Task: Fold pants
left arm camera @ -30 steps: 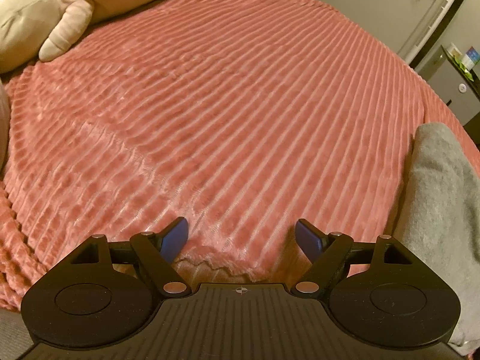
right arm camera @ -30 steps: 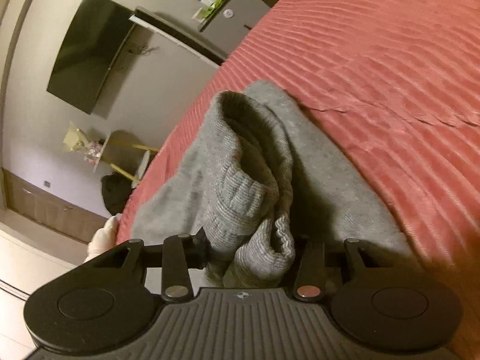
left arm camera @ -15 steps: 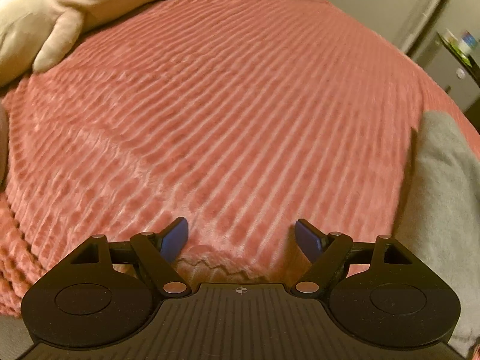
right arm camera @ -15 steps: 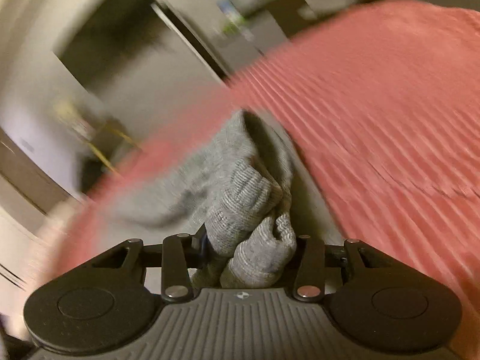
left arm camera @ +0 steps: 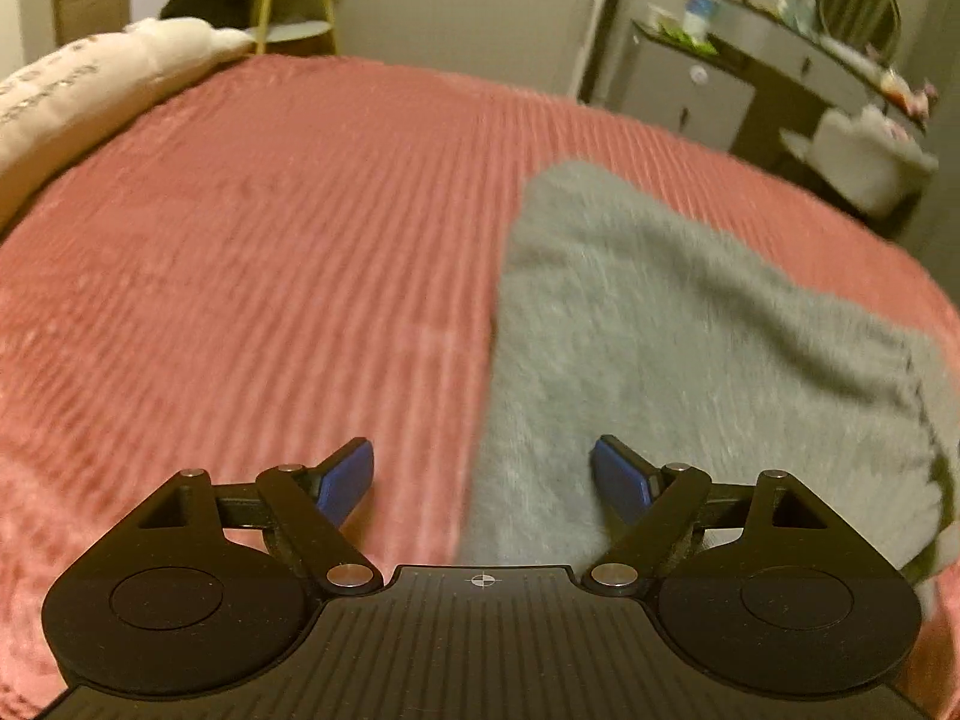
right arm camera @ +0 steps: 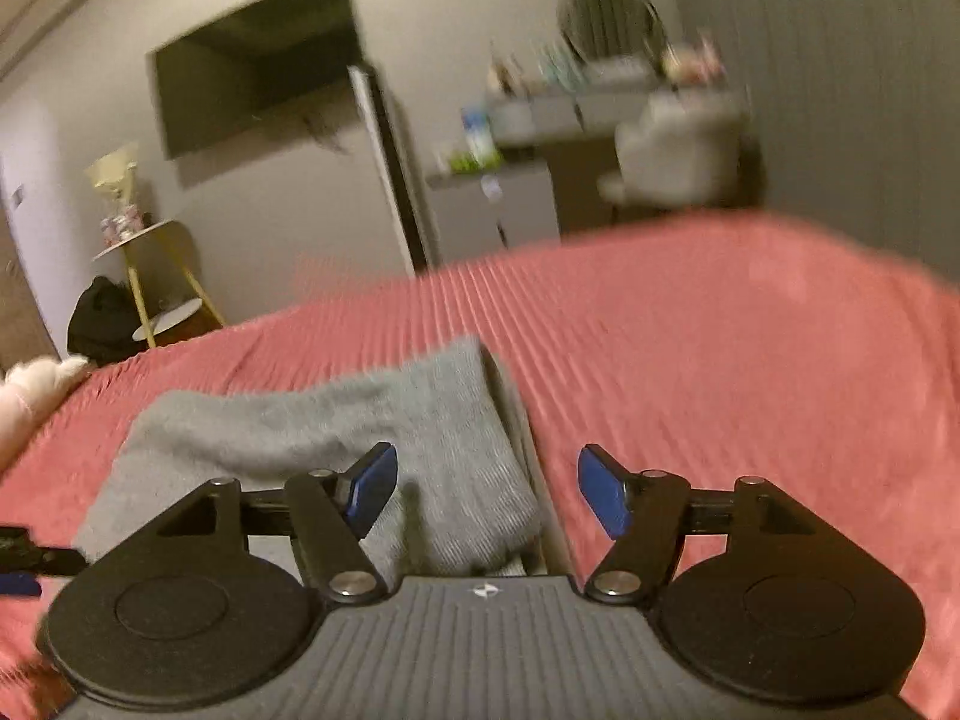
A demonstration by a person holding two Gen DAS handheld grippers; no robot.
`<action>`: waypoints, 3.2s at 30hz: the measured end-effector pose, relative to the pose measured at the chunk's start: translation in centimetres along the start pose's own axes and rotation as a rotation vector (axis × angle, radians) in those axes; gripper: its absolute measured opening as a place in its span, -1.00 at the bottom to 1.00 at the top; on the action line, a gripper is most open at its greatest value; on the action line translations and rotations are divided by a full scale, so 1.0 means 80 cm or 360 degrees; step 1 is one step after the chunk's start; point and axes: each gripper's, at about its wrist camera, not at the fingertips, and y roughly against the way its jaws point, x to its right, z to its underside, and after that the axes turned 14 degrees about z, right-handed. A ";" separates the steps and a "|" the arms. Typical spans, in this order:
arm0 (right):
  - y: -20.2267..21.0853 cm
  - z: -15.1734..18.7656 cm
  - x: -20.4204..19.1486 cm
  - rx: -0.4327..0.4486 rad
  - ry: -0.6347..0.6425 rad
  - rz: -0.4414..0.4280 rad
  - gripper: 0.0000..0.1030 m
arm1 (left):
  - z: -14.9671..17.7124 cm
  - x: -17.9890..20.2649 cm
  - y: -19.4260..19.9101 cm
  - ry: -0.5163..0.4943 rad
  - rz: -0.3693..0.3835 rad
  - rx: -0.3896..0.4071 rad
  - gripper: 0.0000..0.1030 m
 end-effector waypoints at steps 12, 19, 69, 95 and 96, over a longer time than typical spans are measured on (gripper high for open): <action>-0.054 0.013 0.009 -0.0309 -0.0057 0.0064 0.61 | 0.013 0.012 -0.020 -0.0148 -0.0106 -0.0018 0.83; -0.016 0.007 0.016 -0.0103 -0.0078 0.0013 0.58 | 0.015 0.015 0.006 -0.0138 -0.0118 0.0151 0.67; -0.038 0.032 0.090 -0.0667 -0.0702 -0.0320 0.30 | 0.013 -0.030 -0.013 0.0198 0.0195 0.0036 0.80; -0.085 0.030 0.078 -0.0740 -0.0709 -0.0444 0.61 | 0.002 -0.073 -0.013 0.0471 0.0473 0.0028 0.73; -0.089 0.027 0.076 -0.0728 -0.0672 -0.0449 0.82 | -0.001 -0.076 -0.015 0.0474 0.0513 0.0011 0.73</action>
